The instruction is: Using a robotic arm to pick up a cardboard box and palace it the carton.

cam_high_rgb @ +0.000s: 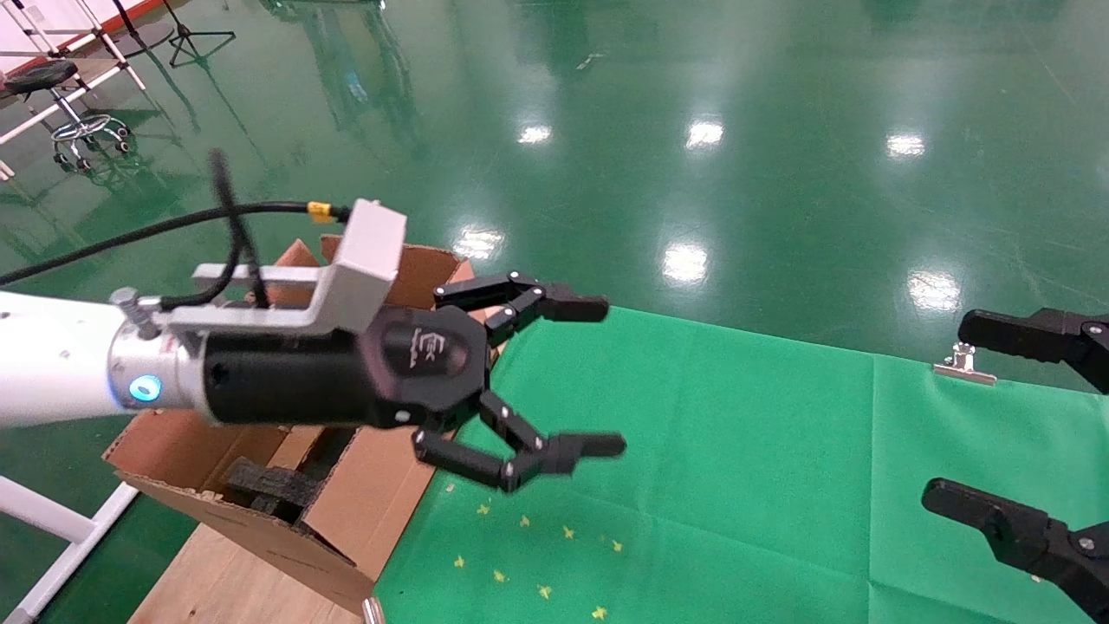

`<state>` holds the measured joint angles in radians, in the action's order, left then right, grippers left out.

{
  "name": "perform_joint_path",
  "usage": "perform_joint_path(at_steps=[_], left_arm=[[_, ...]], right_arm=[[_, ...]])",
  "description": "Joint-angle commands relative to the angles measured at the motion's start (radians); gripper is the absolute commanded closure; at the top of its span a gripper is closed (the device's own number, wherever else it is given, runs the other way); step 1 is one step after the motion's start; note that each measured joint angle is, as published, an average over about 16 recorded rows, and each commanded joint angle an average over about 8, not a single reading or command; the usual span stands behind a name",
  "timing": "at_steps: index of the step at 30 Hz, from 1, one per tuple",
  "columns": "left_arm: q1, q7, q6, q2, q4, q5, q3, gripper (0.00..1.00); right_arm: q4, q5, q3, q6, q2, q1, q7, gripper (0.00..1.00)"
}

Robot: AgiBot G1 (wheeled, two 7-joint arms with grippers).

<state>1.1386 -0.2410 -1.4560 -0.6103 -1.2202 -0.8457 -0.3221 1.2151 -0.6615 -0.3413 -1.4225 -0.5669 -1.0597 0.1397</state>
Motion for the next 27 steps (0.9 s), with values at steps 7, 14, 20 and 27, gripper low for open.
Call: perform_joint_path(at_steps=[7,14,20,27], left_arm=[[-0.073,0.058,-0.045,-0.001,-0.073,0.131,0.048,0.0],[-0.085,0.064,-0.053,-0.001,-0.084,0.153,0.057,0.0],[-0.077,0.06,-0.048,-0.001,-0.076,0.139,0.051,0.0],[-0.071,0.057,-0.044,-0.001,-0.071,0.128,0.047,0.0]], right_arm=[[0.0,0.0,0.0,0.0,0.0,0.0,0.0,0.0],[0.0,0.0,0.0,0.0,0.0,0.0,0.0,0.0],[0.0,0.0,0.0,0.0,0.0,0.0,0.0,0.0],[0.0,0.0,0.0,0.0,0.0,0.0,0.0,0.0]])
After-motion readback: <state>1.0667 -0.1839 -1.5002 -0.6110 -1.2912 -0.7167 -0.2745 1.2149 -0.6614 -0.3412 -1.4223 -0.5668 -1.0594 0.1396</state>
